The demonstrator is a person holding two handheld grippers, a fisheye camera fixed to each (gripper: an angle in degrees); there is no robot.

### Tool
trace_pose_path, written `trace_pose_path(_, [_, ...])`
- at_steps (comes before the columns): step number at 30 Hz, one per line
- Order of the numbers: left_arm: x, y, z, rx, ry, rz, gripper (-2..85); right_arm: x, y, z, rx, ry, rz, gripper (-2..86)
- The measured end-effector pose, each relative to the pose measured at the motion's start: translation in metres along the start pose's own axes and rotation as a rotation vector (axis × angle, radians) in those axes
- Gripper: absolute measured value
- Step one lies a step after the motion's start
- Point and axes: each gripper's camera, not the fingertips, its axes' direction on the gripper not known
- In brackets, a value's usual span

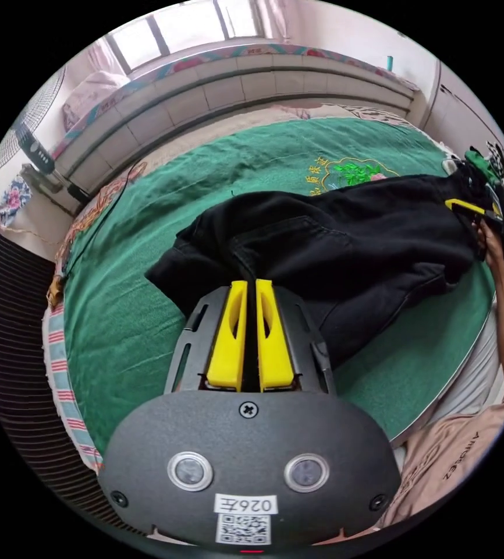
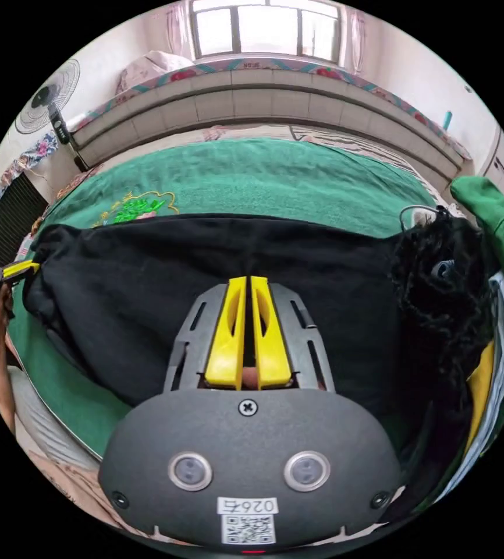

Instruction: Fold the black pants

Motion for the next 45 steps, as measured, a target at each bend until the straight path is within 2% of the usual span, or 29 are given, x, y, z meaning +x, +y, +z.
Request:
trace_pose_path(4, [-0.021, 0.009, 0.007, 0.051, 0.083, -0.021, 0.6, 0.031, 0.010, -0.028, 0.079, -0.069, 0.061, -1.5])
trace_pose_path(7, [-0.062, 0.033, 0.001, 0.211, 0.316, -0.094, 0.6, 0.056, 0.028, -0.074, 0.187, -0.136, 0.091, -1.5])
trace_pose_path(8, [-0.077, 0.046, 0.001, 0.289, 0.449, -0.086, 0.7, 0.061, 0.038, -0.096, 0.229, -0.146, 0.083, -1.5])
trace_pose_path(11, [-0.097, 0.077, 0.008, 0.416, 0.730, 0.036, 1.0, 0.069, 0.066, -0.158, 0.303, -0.143, 0.025, -1.5])
trace_pose_path(14, [-0.085, 0.107, 0.019, 0.346, 0.901, 0.319, 1.9, 0.078, 0.110, -0.219, 0.358, -0.169, -0.035, -1.5])
trace_pose_path(16, [-0.064, 0.131, 0.026, 0.223, 0.879, 0.492, 2.4, 0.084, 0.144, -0.247, 0.355, -0.193, -0.069, -1.5])
trace_pose_path(18, [-0.038, 0.171, 0.043, 0.078, 0.740, 0.629, 2.7, 0.093, 0.185, -0.267, 0.268, -0.168, -0.100, -1.5])
trace_pose_path(21, [-0.040, 0.220, 0.073, -0.033, 0.594, 0.605, 0.8, 0.110, 0.216, -0.271, 0.092, -0.173, -0.095, -1.2])
trace_pose_path(23, [-0.065, 0.244, 0.085, -0.040, 0.654, 0.523, -0.3, 0.120, 0.228, -0.281, 0.089, -0.180, -0.049, -1.1])
trace_pose_path(25, [-0.111, 0.269, 0.088, 0.043, 0.803, 0.394, -0.7, 0.124, 0.233, -0.302, 0.149, -0.113, 0.018, -1.0])
trace_pose_path(27, [-0.190, 0.315, 0.087, 0.372, 0.980, 0.129, -0.9, 0.113, 0.226, -0.336, 0.295, -0.040, 0.036, -0.9])
trace_pose_path(30, [-0.255, 0.374, 0.106, 0.708, 0.983, -0.238, -1.0, 0.071, 0.189, -0.359, 0.446, -0.086, -0.087, -0.9])
trace_pose_path(32, [-0.263, 0.389, 0.121, 0.770, 0.940, -0.348, -1.0, 0.038, 0.153, -0.354, 0.438, -0.116, -0.179, -0.9])
trace_pose_path(35, [-0.253, 0.380, 0.134, 0.754, 0.876, -0.342, -1.0, -0.022, 0.088, -0.323, 0.352, -0.102, -0.310, -0.9])
trace_pose_path(38, [-0.230, 0.376, 0.115, 0.855, 0.761, -0.241, -1.0, -0.072, 0.039, -0.269, 0.139, 0.013, -0.417, -0.9])
trace_pose_path(40, [-0.217, 0.388, 0.092, 1.041, 0.761, -0.134, -1.0, -0.089, 0.028, -0.234, -0.003, 0.103, -0.475, -0.9])
trace_pose_path(42, [-0.200, 0.418, 0.061, 1.362, 0.819, 0.037, -1.0, -0.099, 0.037, -0.199, -0.151, 0.082, -0.547, -0.9])
trace_pose_path(43, [-0.196, 0.426, 0.054, 1.433, 0.825, 0.077, -0.9, -0.100, 0.043, -0.191, -0.179, 0.050, -0.556, -0.9])
trace_pose_path(45, [-0.178, 0.455, 0.037, 1.654, 0.829, 0.181, -0.8, -0.095, 0.061, -0.200, -0.070, 0.040, -0.511, -0.9])
